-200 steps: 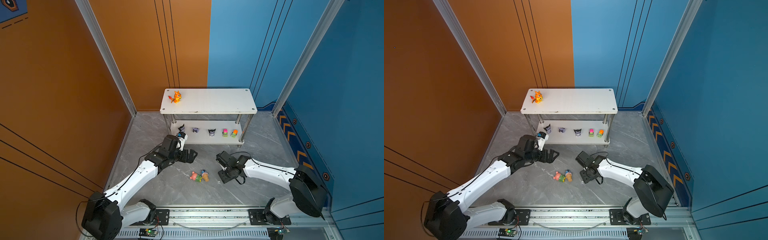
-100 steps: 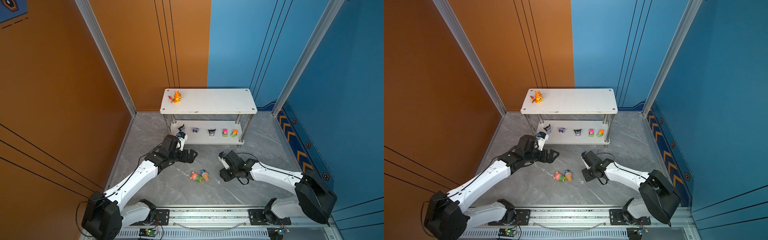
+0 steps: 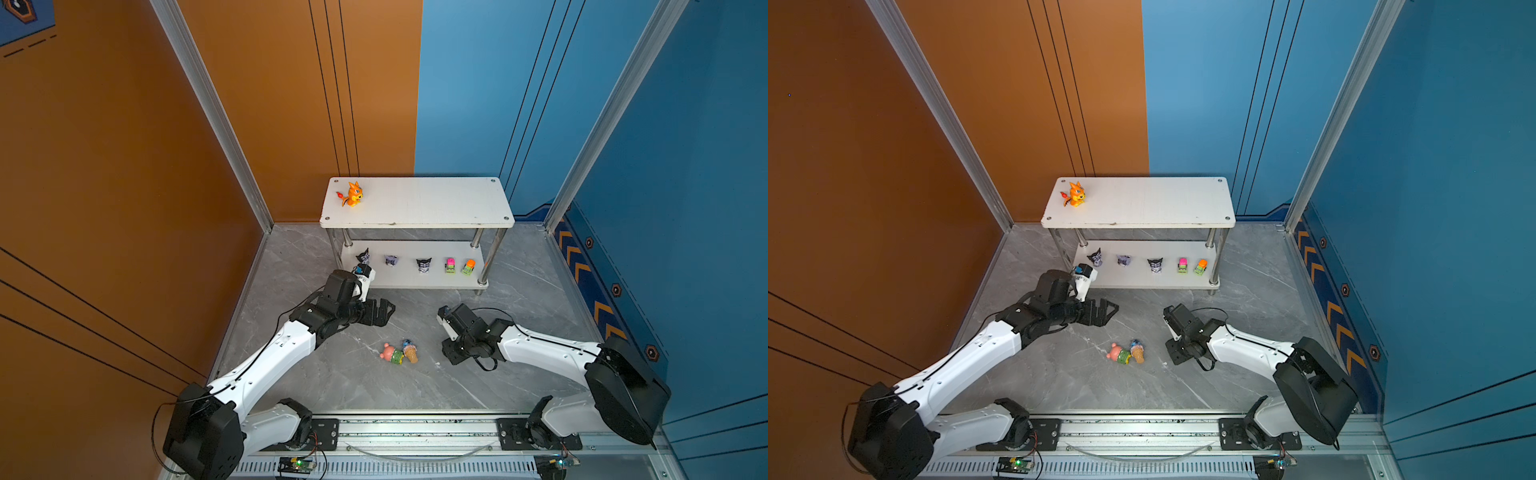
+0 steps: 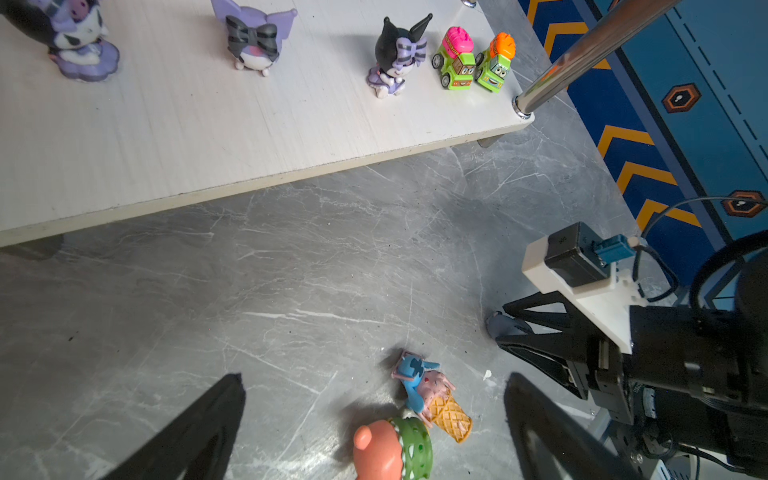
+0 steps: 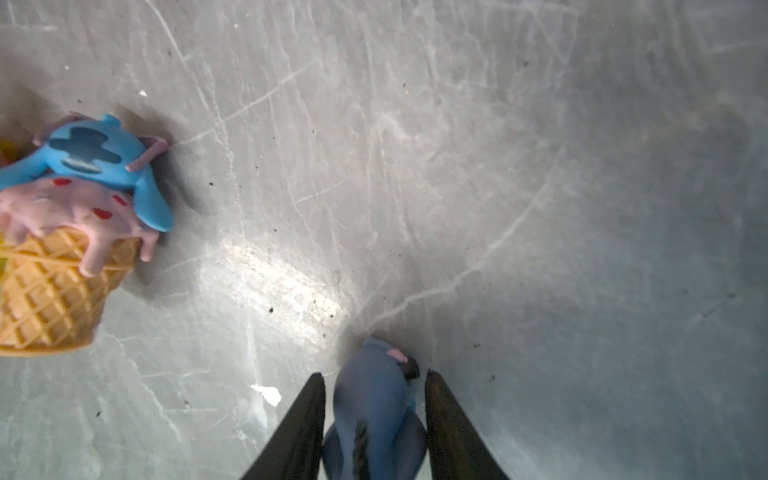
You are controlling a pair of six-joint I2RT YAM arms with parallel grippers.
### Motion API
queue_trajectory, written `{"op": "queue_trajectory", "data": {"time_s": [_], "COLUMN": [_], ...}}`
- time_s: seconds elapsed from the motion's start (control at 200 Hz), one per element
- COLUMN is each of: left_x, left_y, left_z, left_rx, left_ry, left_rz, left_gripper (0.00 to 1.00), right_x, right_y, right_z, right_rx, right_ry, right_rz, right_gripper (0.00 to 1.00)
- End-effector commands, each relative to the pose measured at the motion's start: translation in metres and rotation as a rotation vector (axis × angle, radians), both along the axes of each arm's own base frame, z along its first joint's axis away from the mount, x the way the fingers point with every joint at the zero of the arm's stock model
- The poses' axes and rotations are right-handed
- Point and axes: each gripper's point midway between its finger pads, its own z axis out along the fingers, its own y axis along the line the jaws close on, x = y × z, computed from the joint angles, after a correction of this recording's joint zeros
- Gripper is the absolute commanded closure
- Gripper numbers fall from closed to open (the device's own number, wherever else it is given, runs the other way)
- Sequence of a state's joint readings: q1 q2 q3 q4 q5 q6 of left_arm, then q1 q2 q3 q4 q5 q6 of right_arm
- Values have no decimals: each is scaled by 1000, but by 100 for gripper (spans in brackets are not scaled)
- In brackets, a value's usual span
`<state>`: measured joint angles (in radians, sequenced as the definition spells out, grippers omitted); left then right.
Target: Place and organize the plastic toys onto the shelf
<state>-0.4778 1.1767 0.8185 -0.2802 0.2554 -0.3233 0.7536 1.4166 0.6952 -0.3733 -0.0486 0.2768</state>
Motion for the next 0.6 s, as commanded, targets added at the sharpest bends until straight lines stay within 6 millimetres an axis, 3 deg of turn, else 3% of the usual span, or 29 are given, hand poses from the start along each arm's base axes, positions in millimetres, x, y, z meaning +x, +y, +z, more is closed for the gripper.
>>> {"op": "queue_trajectory", "data": {"time_s": [0.0,0.085,0.19,0.596], "left_x": [-1,1,1,0], "left_y": [0,0,-1,-1], "left_z": [0,1,2,2], "left_rx": [-18,-20,-23,-23], "left_ry": [6,6,5,5], "left_rz": [-3,-2,-5,-3], "left_gripper": [1,1,1,1], "right_x": [-1,-2,-3,-6], "right_y": [-6,-7,-7,-8], "right_z": [-3,-3,-3,-6], "right_rx": [-30,-30,-28,-36], "right_ry": [0,-3,-1,7], "right_rz": [-25,-31,-33,-37], "right_gripper": [56,56,48,54]}}
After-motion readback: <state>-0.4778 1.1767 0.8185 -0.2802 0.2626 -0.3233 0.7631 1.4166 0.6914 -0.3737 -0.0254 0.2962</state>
